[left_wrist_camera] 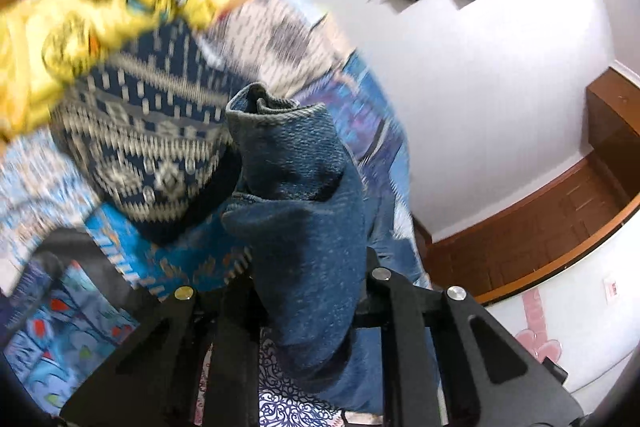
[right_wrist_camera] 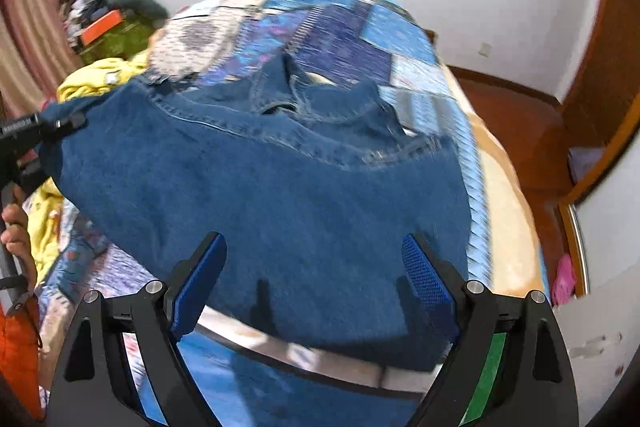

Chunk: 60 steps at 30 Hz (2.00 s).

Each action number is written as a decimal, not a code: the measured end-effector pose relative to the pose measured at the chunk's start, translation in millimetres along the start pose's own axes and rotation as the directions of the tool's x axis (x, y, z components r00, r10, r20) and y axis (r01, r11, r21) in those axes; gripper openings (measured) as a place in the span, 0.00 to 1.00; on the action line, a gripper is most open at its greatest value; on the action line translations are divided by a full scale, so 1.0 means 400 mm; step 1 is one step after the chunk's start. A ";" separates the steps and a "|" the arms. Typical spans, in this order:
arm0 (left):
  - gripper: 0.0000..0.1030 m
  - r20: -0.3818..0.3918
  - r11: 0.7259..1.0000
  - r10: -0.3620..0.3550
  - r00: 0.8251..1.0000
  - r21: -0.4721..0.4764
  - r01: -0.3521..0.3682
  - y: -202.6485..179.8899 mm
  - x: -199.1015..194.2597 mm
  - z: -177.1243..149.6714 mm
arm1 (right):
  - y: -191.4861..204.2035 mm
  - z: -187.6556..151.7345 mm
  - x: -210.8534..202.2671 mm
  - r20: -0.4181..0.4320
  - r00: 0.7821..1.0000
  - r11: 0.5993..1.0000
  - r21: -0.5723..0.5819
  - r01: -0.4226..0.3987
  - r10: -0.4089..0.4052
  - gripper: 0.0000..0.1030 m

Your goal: Fold large clothes

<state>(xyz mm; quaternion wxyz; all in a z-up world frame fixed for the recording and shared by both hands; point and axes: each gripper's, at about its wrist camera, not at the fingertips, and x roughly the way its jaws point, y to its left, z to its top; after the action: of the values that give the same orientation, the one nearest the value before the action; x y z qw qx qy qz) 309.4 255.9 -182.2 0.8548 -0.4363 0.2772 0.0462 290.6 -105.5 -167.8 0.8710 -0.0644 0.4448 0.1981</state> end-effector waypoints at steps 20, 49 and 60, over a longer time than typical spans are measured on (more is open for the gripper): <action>0.16 0.113 0.938 0.103 0.988 0.319 -0.135 -0.143 -0.100 -0.047 | 0.309 0.012 0.301 -0.275 0.939 0.958 -0.140 -0.251 0.206 0.90; 0.60 -0.474 0.619 0.187 0.861 0.737 0.271 -0.415 0.131 -0.556 | -0.289 -0.195 -0.110 -0.022 1.000 0.926 0.376 0.024 -0.017 0.90; 0.99 -0.049 0.560 0.178 0.983 0.826 -0.060 -0.417 -0.024 -0.348 | -0.174 -0.079 -0.156 0.107 0.994 0.977 0.211 -0.024 0.001 0.91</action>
<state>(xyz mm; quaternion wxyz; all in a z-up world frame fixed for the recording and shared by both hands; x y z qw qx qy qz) 294.3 47.4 -121.9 0.9348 0.0282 0.3492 -0.0580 262.0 -196.4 -141.2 0.8941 0.0421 0.4169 0.1583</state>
